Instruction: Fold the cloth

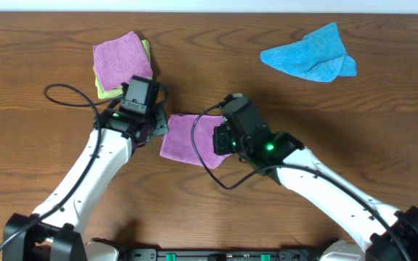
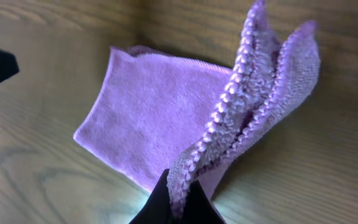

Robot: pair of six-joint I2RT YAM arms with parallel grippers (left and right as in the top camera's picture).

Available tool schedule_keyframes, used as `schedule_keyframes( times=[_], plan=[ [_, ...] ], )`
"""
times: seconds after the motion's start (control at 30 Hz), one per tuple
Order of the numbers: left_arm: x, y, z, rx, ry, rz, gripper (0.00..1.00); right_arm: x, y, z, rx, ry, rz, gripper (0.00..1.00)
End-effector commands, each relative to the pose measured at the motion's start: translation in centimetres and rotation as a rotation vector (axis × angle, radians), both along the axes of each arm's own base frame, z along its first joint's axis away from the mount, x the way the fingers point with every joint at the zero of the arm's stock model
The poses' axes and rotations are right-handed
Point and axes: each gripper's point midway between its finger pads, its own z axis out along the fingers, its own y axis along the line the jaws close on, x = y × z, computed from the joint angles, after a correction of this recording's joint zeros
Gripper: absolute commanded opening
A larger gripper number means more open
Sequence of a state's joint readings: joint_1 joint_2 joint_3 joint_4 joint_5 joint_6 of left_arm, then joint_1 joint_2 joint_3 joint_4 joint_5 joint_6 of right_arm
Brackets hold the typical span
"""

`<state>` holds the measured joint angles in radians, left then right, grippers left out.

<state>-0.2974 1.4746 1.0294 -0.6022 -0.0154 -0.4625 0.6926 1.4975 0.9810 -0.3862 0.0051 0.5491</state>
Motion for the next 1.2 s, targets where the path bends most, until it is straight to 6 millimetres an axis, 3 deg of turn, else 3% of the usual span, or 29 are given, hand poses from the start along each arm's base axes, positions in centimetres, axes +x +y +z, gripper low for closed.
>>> schedule_keyframes(
  times=[0.0,0.17,0.3,0.43,0.73,1.03,1.17],
  plan=[
    [0.4,0.6,1.5,0.024,-0.036,-0.019,0.38,1.3,0.3,0.7,-0.009,-0.057,-0.071,0.02],
    [0.0,0.7,1.3,0.03,-0.021,-0.023,0.37,2.6,1.8,0.2,0.025,-0.099,-0.106,0.02],
    [-0.2,0.7,1.2,0.043,-0.015,-0.047,0.37,2.7,2.8,-1.2,0.035,-0.079,-0.116,0.02],
    [-0.3,0.8,1.2,0.055,-0.012,-0.067,0.37,1.8,3.9,-2.2,0.063,-0.03,-0.121,0.02],
    [-0.2,0.7,1.2,0.054,-0.014,-0.067,0.38,-0.1,7.7,-1.2,0.146,-0.048,-0.068,0.02],
    [-0.2,0.7,1.2,0.056,-0.013,-0.07,0.38,-1.3,9.4,-3.7,0.136,-0.01,-0.066,0.02],
    [-0.2,0.8,1.2,0.058,-0.013,-0.073,0.38,-1.3,10.7,-3.9,0.17,-0.024,-0.052,0.02]
  ],
)
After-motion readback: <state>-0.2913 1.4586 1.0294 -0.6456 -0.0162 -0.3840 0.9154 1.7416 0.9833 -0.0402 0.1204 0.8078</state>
